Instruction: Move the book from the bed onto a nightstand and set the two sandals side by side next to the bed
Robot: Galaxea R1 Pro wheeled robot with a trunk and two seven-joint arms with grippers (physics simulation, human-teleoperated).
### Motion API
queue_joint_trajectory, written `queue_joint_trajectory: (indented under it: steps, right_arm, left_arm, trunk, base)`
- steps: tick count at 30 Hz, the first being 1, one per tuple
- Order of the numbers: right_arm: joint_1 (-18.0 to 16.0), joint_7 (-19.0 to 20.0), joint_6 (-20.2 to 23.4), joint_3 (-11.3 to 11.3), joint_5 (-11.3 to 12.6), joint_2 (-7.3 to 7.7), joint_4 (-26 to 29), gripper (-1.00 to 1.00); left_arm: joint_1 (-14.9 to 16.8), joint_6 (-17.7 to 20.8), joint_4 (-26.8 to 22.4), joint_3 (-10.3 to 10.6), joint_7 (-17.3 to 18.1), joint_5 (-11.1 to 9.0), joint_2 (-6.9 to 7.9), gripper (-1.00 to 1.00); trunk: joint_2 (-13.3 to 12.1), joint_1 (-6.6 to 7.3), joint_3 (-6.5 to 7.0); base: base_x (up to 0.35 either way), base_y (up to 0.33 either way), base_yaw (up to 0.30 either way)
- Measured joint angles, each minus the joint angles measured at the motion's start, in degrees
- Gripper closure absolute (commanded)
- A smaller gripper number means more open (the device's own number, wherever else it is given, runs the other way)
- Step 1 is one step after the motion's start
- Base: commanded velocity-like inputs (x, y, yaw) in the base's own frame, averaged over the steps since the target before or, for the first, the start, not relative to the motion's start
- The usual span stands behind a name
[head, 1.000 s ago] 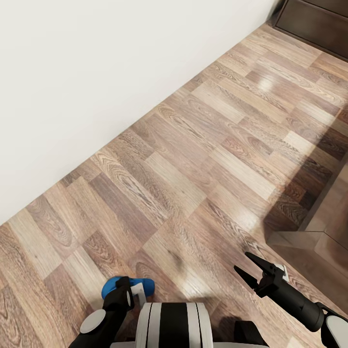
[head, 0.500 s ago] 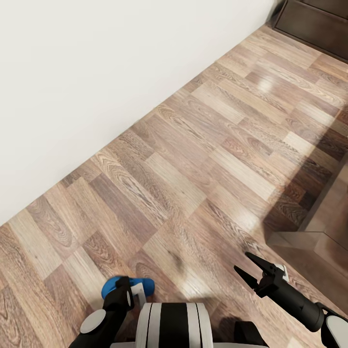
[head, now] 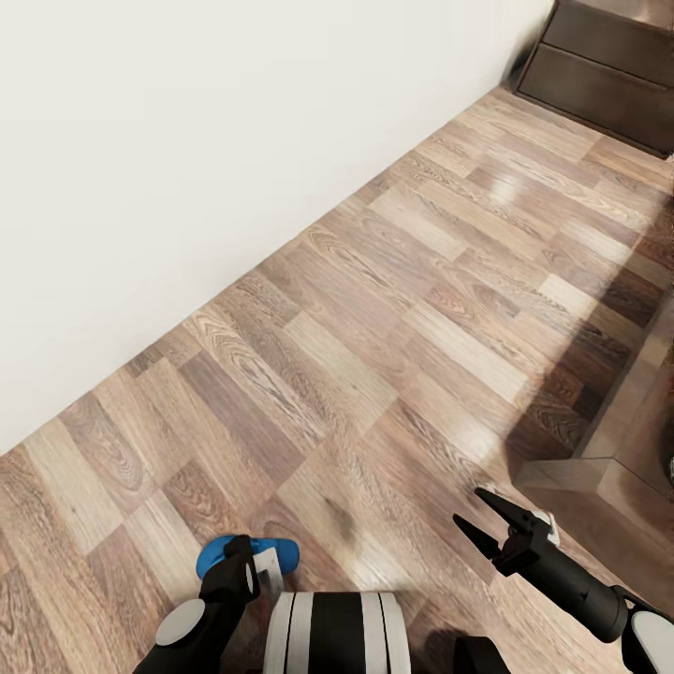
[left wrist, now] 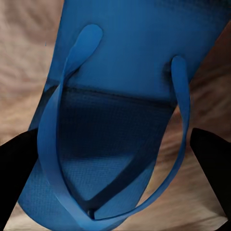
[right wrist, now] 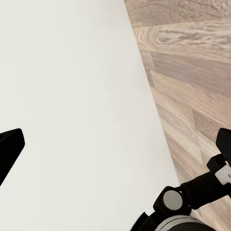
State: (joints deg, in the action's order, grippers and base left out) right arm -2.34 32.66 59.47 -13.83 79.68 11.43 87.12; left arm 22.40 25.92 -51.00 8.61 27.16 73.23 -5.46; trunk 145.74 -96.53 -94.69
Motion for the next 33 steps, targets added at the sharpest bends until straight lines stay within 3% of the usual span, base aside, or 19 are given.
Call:
queue_joint_trajectory:
  steps: [21,24,26,27,30,32,33]
  right_arm:
    - [0.0,-0.01,0.0,0.0,0.07,0.0,-0.18,-1.0]
    - [0.0,-0.01,0.0,0.0,0.07,0.0,-0.24,-1.0]
    - [0.0,-0.01,0.0,0.0,0.04,0.0,-0.25,-1.0]
    - [0.0,-0.05,0.0,0.0,0.02,0.0,-0.26,-1.0]
    - [0.0,-0.09,0.0,0.0,0.0,-0.07,-0.33,-1.0]
    - [0.0,-0.1,0.0,0.0,-0.01,-0.08,-0.34,-1.0]
    - [0.01,-0.1,0.0,0.02,-0.03,-0.08,-0.35,-1.0]
  left_arm:
    - [0.0,0.02,-0.5,-0.35,0.4,-0.34,0.17,1.0]
    - [0.04,-0.06,-1.89,-0.57,3.47,-1.07,0.28,1.0]
    - [0.08,-0.15,-5.69,-1.3,8.22,-3.68,0.32,1.0]
    - [0.08,-0.16,-8.1,-2.04,11.34,-6.1,0.33,1.0]
    - [0.08,-0.24,-13.64,-4.66,19.79,-15.35,0.32,1.0]
    - [0.08,-0.3,-15.24,-5.65,22.59,-22.0,0.3,1.0]
    - [0.08,-0.37,-15.51,-5.93,23.08,-24.06,0.3,1.0]
  trunk:
    - [-0.28,0.54,4.65]
    - [-0.32,0.62,5.32]
    - [-0.35,0.67,5.77]
    - [-0.36,0.7,5.99]
    - [-0.4,0.78,6.65]
    - [-0.43,0.83,7.09]
    - [-0.44,0.85,7.32]
  base:
    - [0.0,0.0,0.0]
    - [0.0,0.0,0.0]
    - [0.0,0.0,0.0]
    - [0.0,0.0,0.0]
    - [0.0,0.0,0.0]
    - [0.0,0.0,0.0]
    - [0.0,0.0,0.0]
